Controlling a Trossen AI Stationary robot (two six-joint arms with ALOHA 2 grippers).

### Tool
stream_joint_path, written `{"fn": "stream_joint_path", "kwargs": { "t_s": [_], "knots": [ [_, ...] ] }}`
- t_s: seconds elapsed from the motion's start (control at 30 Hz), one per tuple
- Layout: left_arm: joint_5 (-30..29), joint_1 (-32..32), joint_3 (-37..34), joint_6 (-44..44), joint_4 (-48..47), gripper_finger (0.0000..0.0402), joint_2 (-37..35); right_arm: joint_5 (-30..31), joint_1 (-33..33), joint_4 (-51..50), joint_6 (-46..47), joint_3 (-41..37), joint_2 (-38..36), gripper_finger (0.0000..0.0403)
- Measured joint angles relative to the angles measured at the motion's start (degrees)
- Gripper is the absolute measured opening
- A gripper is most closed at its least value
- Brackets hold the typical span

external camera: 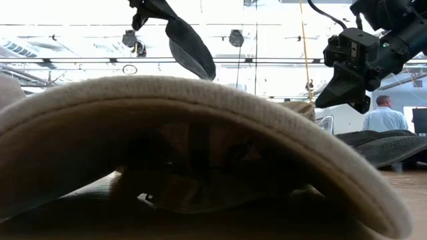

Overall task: Pick & Place hat
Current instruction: Put the black cap into the left transparent bin

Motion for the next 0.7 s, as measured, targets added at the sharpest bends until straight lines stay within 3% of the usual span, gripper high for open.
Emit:
{"fn": "stream_joint_path", "kwargs": {
  "t_s": [0.37, 0.7],
  "knots": [
    [7.53, 14.31, 10.94, 10.32, -5.59, 0.0002, 10.52, 1.66, -0.02, 1.58, 0.44, 0.00, 0.00, 0.0000],
    [14.02, 24.65, 14.54, 17.40, -3.47, 0.0002, 15.66, 4.40, -0.02, 3.41, 1.95, 0.00, -0.02, 0.0000]
  ]
}}
